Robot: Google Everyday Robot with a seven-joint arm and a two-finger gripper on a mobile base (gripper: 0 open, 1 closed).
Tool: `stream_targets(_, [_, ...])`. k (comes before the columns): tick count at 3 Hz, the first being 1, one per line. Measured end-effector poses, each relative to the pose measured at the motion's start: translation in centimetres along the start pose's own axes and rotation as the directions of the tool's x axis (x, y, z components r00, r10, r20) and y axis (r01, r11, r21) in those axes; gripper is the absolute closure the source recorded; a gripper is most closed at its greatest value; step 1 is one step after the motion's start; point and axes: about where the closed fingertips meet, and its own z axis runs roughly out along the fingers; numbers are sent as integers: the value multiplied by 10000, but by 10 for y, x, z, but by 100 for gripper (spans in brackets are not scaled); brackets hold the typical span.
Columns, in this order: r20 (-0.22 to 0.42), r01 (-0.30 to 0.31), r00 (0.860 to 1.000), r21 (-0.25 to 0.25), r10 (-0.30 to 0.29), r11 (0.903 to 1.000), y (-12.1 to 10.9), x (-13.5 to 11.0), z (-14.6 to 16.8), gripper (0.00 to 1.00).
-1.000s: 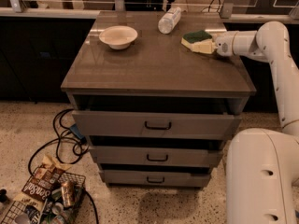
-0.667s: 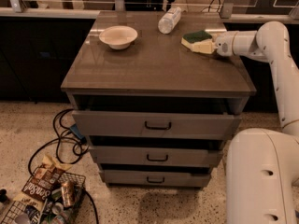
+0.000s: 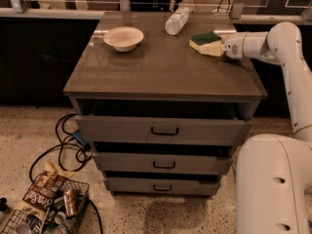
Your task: Place sponge into paper bowl
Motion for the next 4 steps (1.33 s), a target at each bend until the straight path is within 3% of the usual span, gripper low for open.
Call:
stream_targets(1, [-1312, 1278, 9847, 932, -1151, 9874, 2, -48, -28, 100])
stream_targets(2, [-2141, 2160, 9595, 1408, -1833, 9662, 9, -81, -49, 100])
stream_targets(3, [-2516, 2652, 9411, 1352, -2258, 9547, 23, -100, -52, 100])
stream_targets(4, [-2559, 2940, 9298, 842, -2645, 9521, 42, -109, -36, 100])
